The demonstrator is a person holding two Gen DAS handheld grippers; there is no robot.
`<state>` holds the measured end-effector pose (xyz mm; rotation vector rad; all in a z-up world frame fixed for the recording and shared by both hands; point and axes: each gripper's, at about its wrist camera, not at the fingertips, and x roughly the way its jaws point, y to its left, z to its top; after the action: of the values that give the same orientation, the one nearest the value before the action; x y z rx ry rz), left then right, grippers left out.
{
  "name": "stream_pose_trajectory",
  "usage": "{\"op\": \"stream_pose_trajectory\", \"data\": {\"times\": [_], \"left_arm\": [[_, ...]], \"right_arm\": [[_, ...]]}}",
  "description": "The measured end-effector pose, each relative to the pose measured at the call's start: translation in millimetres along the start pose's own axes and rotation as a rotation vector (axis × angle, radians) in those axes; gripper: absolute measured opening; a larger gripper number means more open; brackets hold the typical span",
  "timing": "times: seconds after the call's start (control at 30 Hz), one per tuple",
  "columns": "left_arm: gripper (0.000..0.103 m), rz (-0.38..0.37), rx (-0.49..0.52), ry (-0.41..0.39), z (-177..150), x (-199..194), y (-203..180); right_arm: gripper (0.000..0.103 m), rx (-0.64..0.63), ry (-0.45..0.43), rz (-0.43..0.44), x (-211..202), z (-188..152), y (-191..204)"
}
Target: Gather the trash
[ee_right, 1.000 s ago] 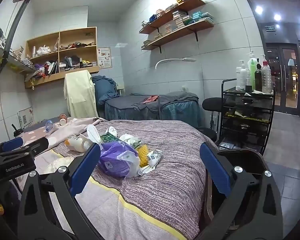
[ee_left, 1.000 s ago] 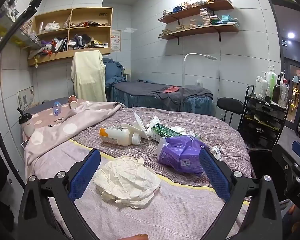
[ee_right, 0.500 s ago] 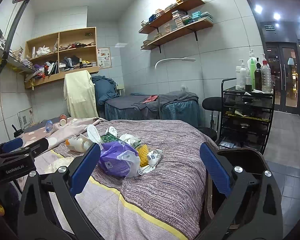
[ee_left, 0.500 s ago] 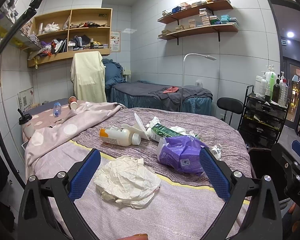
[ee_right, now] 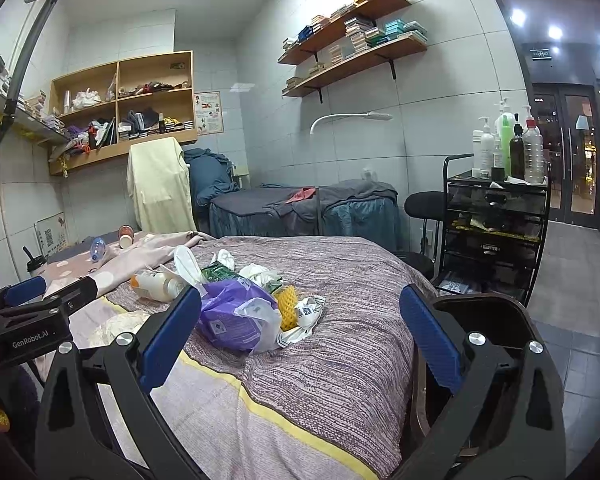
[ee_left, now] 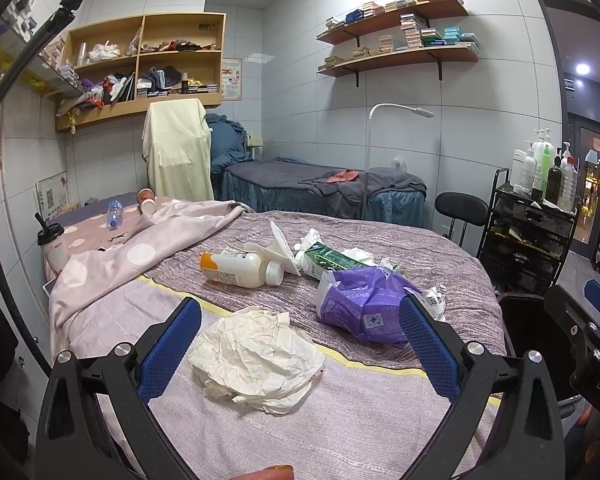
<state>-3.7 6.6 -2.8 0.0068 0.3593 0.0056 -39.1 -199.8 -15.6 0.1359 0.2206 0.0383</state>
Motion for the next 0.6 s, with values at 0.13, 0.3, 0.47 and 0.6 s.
{"op": "stream_pose_trajectory", "data": {"times": [0.13, 0.3, 0.47, 0.6], "left_arm": [[0.097, -0.001, -0.001, 0.002, -0.5, 1.7, -0.2], [0.097, -0.002, 0.002, 0.004, -1.6, 2.6, 0.1], [0.097, 0.000, 0.002, 0.004, -1.9, 2.8, -0.6], [0.097, 0.002, 0.004, 0.007, -2.4, 3.8, -1.7]], "right_arm": [[0.098, -0.002, 0.002, 0.000, 0.8, -0.5, 1.0], [0.098, -0.001, 0.005, 0.000, 1.4, -0.6, 0.7], [0.098, -0.001, 0.004, 0.000, 1.6, -1.3, 1.2], [0.098, 0.000, 0.005, -0.001, 2.7, -1.8, 0.9]]}}
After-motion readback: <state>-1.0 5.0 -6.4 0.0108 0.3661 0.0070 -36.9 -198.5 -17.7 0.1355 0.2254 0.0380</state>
